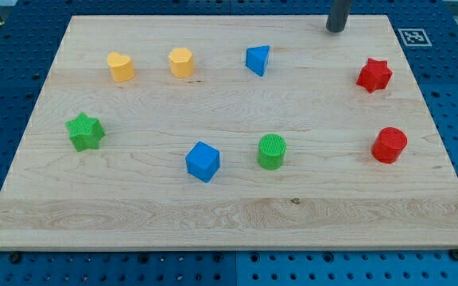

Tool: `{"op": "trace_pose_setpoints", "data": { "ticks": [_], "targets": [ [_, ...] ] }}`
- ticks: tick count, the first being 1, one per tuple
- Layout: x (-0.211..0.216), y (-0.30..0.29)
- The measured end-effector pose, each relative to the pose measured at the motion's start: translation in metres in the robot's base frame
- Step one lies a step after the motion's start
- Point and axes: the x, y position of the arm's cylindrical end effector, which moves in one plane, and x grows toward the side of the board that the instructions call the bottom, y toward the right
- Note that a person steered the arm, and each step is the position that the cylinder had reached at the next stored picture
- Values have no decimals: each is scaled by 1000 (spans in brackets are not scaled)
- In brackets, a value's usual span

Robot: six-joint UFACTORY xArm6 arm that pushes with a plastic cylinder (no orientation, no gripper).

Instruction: Move your hand towards the red circle

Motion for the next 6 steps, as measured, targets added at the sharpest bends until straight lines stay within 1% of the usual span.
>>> {"op": "trace_pose_setpoints", "data": {
  "ticks": [2, 3, 4, 5, 6],
  "targets": [
    [9, 0],
    [33, -19],
    [71, -49],
    [117, -51],
    [152, -51]
  ]
}}
